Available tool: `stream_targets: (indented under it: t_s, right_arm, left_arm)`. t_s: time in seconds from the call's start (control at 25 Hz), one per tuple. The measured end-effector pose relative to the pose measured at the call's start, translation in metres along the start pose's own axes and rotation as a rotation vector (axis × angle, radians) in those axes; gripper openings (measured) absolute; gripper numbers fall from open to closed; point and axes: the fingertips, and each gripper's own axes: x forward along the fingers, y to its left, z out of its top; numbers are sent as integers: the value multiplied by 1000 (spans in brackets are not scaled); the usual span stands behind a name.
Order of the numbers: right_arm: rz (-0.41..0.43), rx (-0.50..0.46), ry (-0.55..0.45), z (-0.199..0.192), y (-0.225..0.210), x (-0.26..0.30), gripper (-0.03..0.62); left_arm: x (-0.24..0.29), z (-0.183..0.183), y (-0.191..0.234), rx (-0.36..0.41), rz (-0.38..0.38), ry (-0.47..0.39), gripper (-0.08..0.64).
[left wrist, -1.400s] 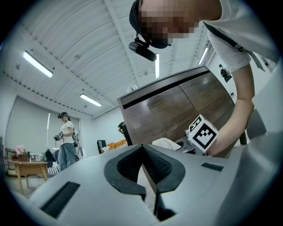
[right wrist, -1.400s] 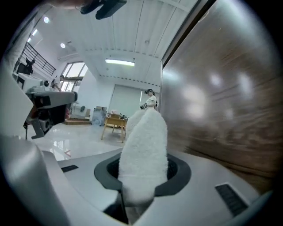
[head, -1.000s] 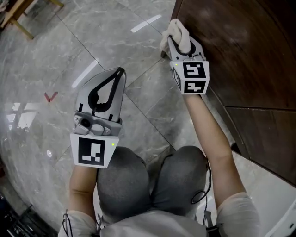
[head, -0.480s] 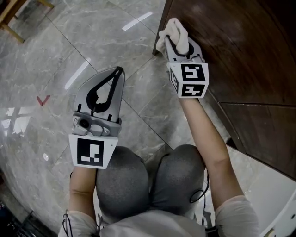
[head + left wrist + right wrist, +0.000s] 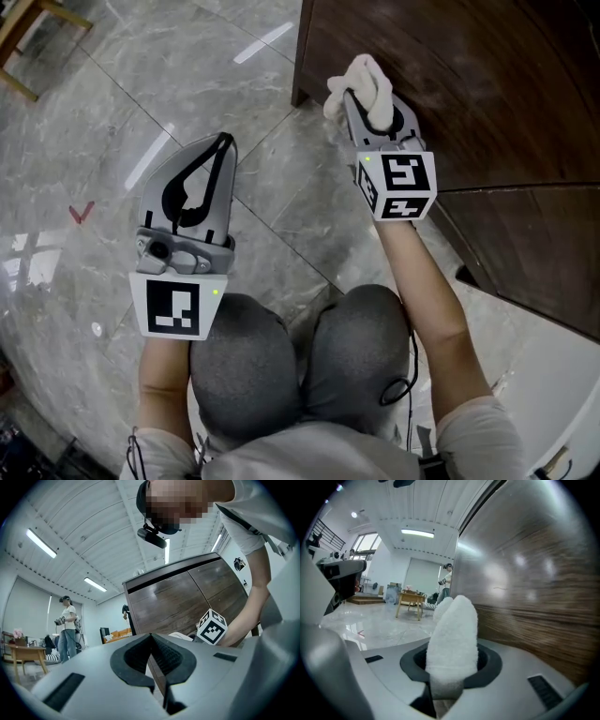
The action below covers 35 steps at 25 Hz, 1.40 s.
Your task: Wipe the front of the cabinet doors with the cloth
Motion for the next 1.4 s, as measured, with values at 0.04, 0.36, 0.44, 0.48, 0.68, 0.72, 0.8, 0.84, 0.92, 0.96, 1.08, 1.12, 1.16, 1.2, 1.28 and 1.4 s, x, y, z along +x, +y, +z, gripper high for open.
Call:
stream_targets:
  t_s: [0.04, 0.36, 0.44, 0.48, 0.68, 0.72, 0.8, 0.84, 0.92, 0.96, 1.08, 1.12, 1.16, 1.2, 1.28, 1.4]
  right_arm:
    - [-6, 0, 1, -3, -4, -7, 135]
    - [-42, -11, 0, -15, -29, -60, 135]
    - [-53, -14, -1, -18, -36, -73, 135]
    - [-57, -15, -2, -19, -39, -79, 135]
    - [-71, -31, 13, -30, -51, -105, 135]
    - [-73, -33, 19, -34, -54, -110, 135]
    - [-82, -29, 29, -41, -60, -122, 135]
    - [-86, -24, 34, -45, -64, -128, 135]
    - [-97, -12, 44, -50, -71, -141, 135]
    - [-103, -8, 48, -53, -74, -147, 135]
    - [-122, -10, 63, -58, -85, -167, 135]
    - [-127, -10, 70, -61, -88, -175, 135]
    - [-134, -7, 77, -63, -92, -182, 135]
    - [-140, -3, 84, -65, -96, -189, 135]
    - [-148, 0, 94, -67, -100, -199, 135]
    - [-158, 13, 96, -66, -101, -203, 135]
  left_arm:
    - [1, 1, -2, 1, -2, -1, 18]
    - [8, 6, -15, 3, -21, -2, 18]
    - [10, 7, -19, 0, -22, -5, 18]
    - [12, 7, -22, -4, -23, -7, 18]
    - [25, 6, -37, -17, -45, -9, 18]
    - [28, 7, -41, -18, -50, -10, 18]
    - [34, 8, -48, -18, -64, -13, 18]
    - [36, 8, -52, -17, -72, -12, 18]
    - [40, 8, -59, -10, -88, -6, 18]
    - [42, 8, -62, -8, -93, -4, 18]
    - [49, 11, -70, -15, -101, -4, 18]
    - [50, 13, -74, -18, -106, -4, 18]
    - [51, 14, -78, -21, -114, -4, 18]
    - [52, 16, -83, -22, -126, -5, 18]
    - [52, 16, -93, -15, -158, -1, 18]
    - [52, 13, -96, -12, -180, -2, 18]
